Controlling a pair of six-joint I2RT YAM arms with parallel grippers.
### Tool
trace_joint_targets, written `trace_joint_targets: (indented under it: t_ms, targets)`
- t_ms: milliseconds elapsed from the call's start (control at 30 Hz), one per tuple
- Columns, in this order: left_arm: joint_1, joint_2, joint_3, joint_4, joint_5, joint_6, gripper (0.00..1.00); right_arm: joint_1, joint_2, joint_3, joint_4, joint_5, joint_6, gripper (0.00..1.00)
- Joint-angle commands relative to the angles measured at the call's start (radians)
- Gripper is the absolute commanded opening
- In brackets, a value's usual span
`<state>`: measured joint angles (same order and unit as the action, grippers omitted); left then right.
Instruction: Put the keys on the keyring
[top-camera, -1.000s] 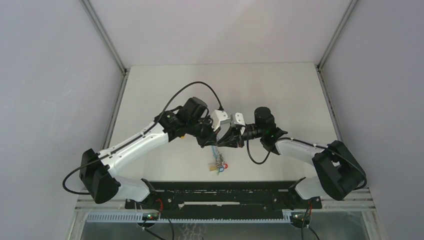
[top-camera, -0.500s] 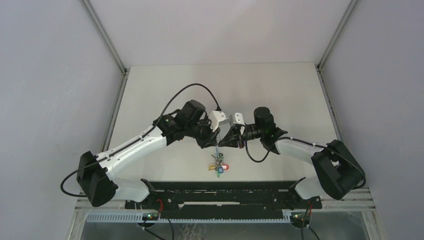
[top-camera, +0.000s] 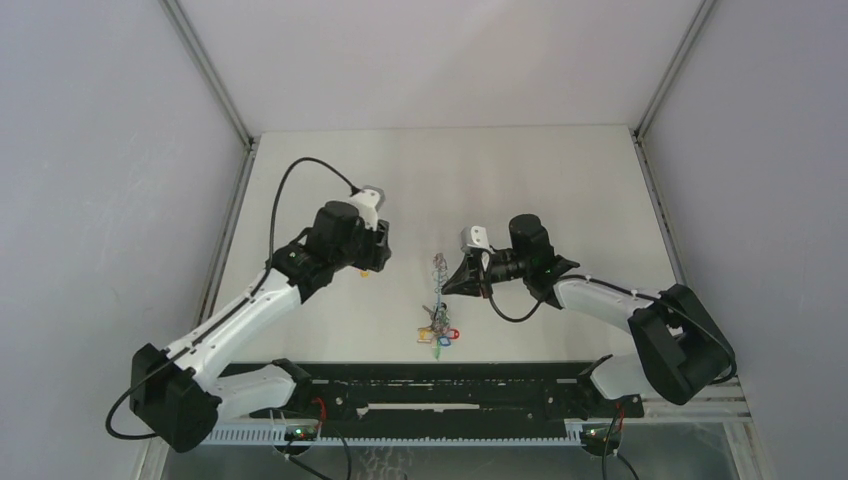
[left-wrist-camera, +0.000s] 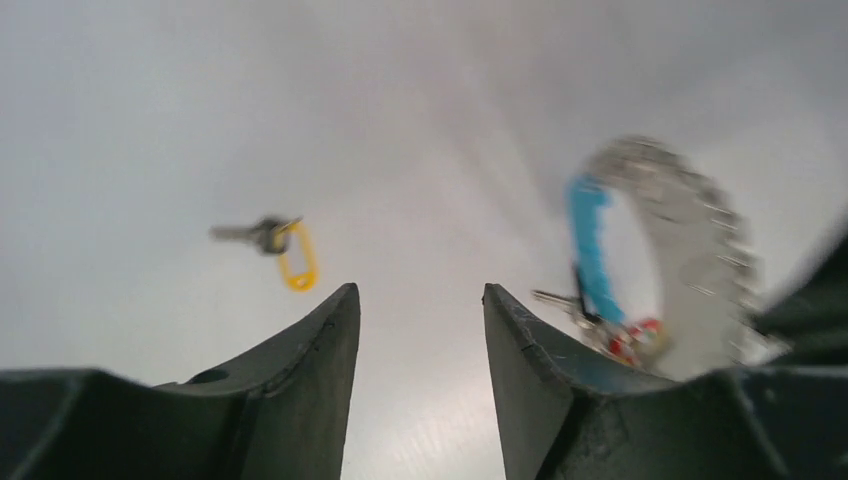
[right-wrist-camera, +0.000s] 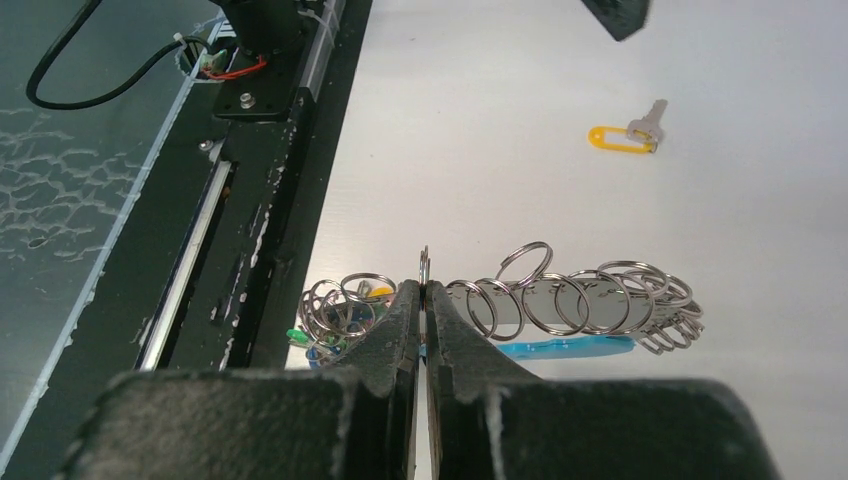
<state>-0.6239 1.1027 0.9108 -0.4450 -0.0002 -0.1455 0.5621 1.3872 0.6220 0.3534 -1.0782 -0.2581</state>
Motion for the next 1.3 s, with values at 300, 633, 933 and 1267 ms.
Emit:
trace_joint_targets:
  t_ms: [300, 633, 933, 1267]
  targets:
    - [0.227, 0.350, -0.018, 0.199, -0.243, -0.277, 0.56, 0.003, -0.058, 0.007, 0.055, -0.027, 0.006, 0.00]
    - [0.276, 0.547, -0.018, 0.293, -0.141, -0.306, 0.41, 0.005, -0.112, 0.002, 0.011, -0.011, -0.011, 0.00]
    - [0.225, 0.596, -0.078, 0.360, -0.046, -0.359, 0.29, 0.016, -0.225, 0.003, -0.074, 0.028, -0.040, 0.00]
    - [0.038, 0.680, -0.014, 0.535, 0.049, -0.553, 0.26, 0.025, -0.379, -0.017, -0.172, 0.103, -0.052, 0.00]
